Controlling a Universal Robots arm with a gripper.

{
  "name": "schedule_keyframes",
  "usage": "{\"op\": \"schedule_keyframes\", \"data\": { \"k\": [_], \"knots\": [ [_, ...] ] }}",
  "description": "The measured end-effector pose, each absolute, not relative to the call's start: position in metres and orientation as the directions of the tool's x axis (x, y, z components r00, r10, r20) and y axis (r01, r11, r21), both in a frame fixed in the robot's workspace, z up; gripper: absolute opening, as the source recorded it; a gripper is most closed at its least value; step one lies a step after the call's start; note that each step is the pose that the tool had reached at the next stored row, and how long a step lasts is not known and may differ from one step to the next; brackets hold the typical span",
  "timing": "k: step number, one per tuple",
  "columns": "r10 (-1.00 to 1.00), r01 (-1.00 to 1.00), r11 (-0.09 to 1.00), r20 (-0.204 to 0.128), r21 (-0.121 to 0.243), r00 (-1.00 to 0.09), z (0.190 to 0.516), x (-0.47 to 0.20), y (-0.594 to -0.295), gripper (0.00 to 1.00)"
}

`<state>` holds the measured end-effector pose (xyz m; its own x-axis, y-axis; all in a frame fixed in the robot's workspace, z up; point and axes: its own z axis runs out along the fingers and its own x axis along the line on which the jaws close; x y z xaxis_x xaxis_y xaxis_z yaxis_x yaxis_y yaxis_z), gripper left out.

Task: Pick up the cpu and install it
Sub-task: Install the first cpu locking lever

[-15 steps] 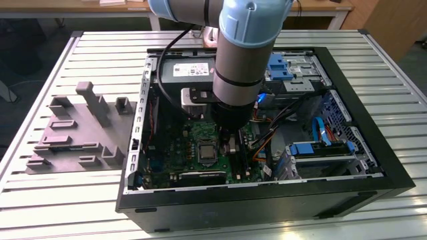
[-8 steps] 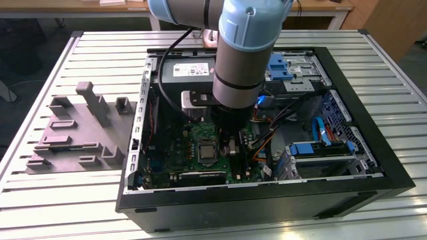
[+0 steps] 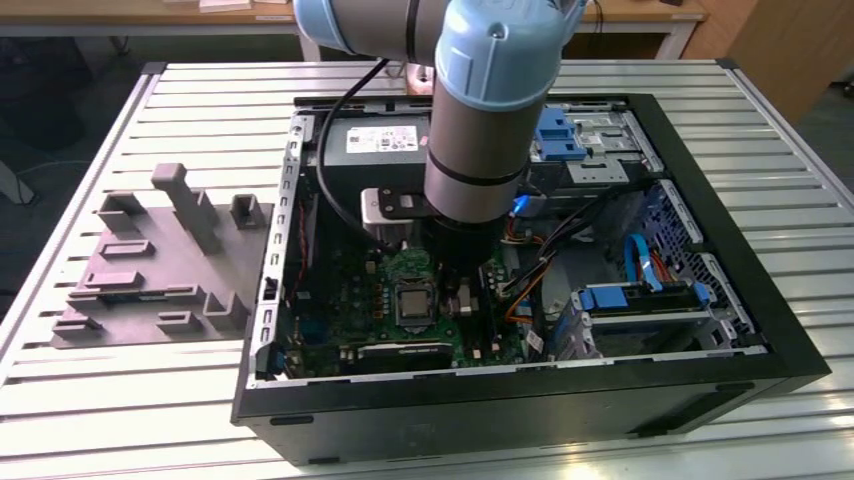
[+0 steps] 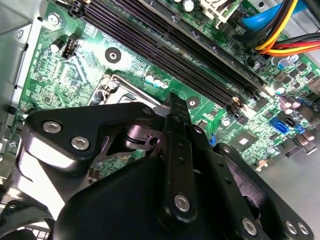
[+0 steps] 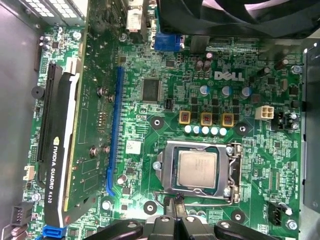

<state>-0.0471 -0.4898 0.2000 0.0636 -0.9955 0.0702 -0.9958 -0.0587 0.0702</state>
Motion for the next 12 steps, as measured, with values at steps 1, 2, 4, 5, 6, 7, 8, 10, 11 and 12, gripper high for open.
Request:
{"op": "schedule_keyframes", "data": {
  "k": [1,2,4,5,6,7,8,10,11,12],
  "knots": [
    [-0.995,-0.996,-0.06,0.07,0.07,0.065,0.1994,-0.0472,-0.4898,0.11],
    [-0.995,-0.996,-0.06,0.07,0.069,0.065,0.1987,-0.0475,-0.4898,0.11],
    [-0.995,-0.996,-0.062,0.071,0.068,0.067,0.1972,-0.048,-0.4899,0.11],
    [-0.995,-0.996,-0.063,0.071,0.067,0.068,0.1966,-0.0483,-0.4899,0.11],
    [-0.995,-0.996,-0.064,0.071,0.067,0.069,0.1959,-0.0485,-0.4899,0.11],
    [-0.995,-0.996,-0.065,0.071,0.067,0.069,0.1958,-0.0486,-0.4899,0.11],
    [-0.995,-0.996,-0.065,0.071,0.067,0.07,0.1957,-0.0486,-0.4898,0.11],
    [-0.995,-0.996,-0.065,0.07,0.067,0.069,0.1956,-0.0486,-0.4898,0.11],
    [-0.995,-0.996,-0.065,0.07,0.067,0.07,0.1951,-0.0486,-0.4898,0.11],
    [-0.995,-0.996,-0.065,0.07,0.066,0.069,0.1945,-0.0486,-0.4898,0.11]
  ]
}}
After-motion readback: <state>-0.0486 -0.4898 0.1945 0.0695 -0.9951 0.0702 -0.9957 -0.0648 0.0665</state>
